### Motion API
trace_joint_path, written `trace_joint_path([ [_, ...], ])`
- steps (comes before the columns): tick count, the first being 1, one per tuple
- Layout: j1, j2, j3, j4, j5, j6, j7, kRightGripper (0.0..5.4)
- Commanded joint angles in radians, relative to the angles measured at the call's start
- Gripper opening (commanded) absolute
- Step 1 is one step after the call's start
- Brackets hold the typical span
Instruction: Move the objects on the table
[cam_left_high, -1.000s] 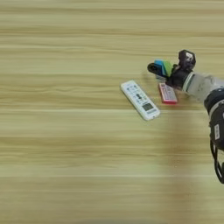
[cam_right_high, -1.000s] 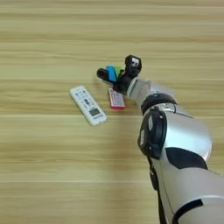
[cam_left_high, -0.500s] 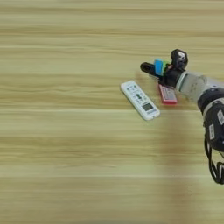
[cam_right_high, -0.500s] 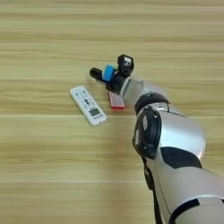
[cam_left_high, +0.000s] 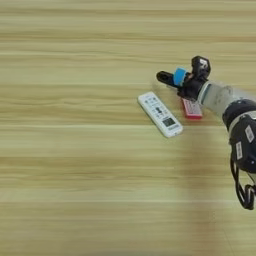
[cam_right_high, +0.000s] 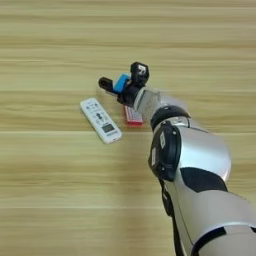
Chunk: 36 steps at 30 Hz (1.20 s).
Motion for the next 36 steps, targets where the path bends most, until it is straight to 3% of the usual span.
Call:
trace_joint_path([
  [1, -0.094, -0.003, 0.008, -0.033, -0.006, -0.013, -0.007, 5.36],
  [20, -0.098, 0.007, 0.017, -0.035, -0.014, -0.028, -0.003, 5.36],
  [36, -0.081, -0.078, 0.137, -0.077, -0.115, -0.094, 0.005, 5.36],
])
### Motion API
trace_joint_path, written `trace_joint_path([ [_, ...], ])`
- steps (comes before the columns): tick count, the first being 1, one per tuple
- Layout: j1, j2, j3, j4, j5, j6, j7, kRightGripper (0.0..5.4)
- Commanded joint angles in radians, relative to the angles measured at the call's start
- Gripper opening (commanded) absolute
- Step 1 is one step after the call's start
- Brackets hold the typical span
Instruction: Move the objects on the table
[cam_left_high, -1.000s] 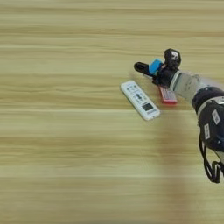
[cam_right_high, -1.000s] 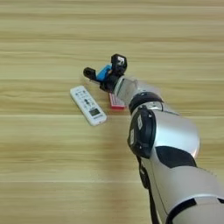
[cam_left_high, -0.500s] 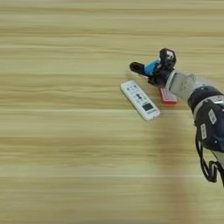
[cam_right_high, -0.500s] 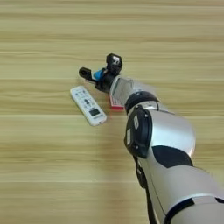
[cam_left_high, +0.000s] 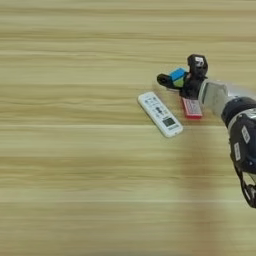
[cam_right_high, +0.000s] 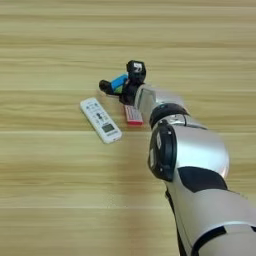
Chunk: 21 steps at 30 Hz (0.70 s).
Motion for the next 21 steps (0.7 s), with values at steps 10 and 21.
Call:
trace_joint_path([
  [10, 0.046, -0.08, 0.04, -0.284, 0.036, -0.012, 0.093, 5.36],
  [21, 0.492, 0.016, 0.03, -1.119, 0.135, 0.305, 0.042, 5.36],
])
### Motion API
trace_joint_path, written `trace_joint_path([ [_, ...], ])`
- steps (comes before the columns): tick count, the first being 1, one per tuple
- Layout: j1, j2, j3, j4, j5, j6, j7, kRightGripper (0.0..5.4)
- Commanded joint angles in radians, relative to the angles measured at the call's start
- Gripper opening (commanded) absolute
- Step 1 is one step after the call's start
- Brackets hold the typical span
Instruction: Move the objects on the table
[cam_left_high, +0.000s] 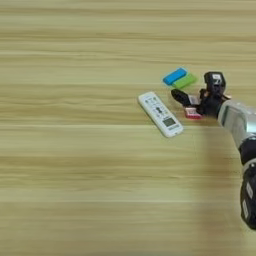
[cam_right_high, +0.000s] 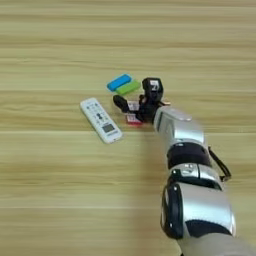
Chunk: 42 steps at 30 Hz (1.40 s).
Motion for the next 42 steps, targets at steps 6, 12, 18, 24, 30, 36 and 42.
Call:
trace_joint_path([
  [6, 0.094, 0.012, -0.002, -0.553, 0.077, 0.197, -0.079, 5.36],
  [12, 0.129, 0.015, 0.01, -0.634, 0.094, 0.255, -0.097, 5.36],
  [18, 0.133, 0.012, 0.011, -0.627, 0.103, 0.265, -0.108, 5.36],
  [24, 0.129, 0.009, 0.015, -0.611, 0.109, 0.262, -0.114, 5.36],
  [30, 0.122, 0.004, 0.017, -0.577, 0.105, 0.251, -0.126, 5.36],
  [36, 0.113, 0.003, 0.031, -0.533, 0.092, 0.227, -0.145, 5.36],
  [42, 0.109, 0.003, 0.046, -0.506, 0.084, 0.203, -0.157, 5.36],
])
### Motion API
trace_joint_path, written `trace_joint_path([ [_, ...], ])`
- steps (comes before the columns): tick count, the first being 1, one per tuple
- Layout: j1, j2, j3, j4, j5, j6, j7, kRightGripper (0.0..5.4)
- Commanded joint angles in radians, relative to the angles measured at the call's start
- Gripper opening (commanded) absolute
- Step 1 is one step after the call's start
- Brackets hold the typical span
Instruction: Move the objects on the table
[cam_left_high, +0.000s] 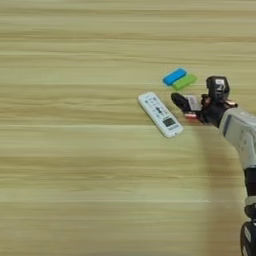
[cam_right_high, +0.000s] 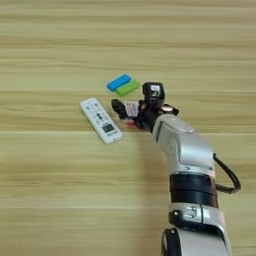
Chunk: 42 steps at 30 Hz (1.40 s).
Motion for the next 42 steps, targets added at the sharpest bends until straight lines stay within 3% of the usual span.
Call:
trace_joint_path([
  [1, -0.079, -0.034, 0.008, -0.018, -0.007, -0.06, -0.015, 5.36],
  [18, -0.08, -0.043, 0.057, 0.064, -0.071, -0.142, -0.056, 5.36],
  [35, -0.084, -0.047, 0.089, 0.124, -0.111, -0.16, -0.069, 5.36],
  [42, -0.1, -0.043, 0.072, 0.146, -0.08, -0.124, -0.056, 5.36],
])
